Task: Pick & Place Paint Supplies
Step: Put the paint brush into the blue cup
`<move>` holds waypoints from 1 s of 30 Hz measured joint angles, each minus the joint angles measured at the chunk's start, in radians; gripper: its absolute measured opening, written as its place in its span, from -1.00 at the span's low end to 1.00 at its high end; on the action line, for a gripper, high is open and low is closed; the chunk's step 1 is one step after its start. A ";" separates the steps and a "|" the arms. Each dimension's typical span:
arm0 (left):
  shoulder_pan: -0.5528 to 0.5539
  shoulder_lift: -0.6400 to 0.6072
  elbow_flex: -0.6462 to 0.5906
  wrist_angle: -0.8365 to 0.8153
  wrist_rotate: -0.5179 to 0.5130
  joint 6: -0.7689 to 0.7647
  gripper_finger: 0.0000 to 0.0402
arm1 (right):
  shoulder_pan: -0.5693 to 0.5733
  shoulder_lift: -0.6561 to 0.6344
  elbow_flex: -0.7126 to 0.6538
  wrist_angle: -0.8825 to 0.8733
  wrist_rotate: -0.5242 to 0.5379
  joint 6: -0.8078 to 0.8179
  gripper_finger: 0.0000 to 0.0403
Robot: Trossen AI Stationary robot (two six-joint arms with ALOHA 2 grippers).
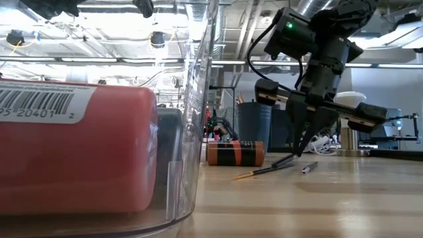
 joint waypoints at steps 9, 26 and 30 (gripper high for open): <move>0.000 0.000 0.000 0.000 0.000 0.000 -0.99 | -0.006 -0.044 0.001 0.003 0.008 -0.020 -1.00; 0.000 0.000 0.000 -0.001 0.000 0.000 -0.99 | -0.102 -0.286 0.001 -0.084 0.212 -0.138 -1.00; 0.000 0.000 0.000 -0.001 0.000 0.000 -0.99 | -0.135 -0.346 0.001 -0.086 0.271 -0.178 -1.00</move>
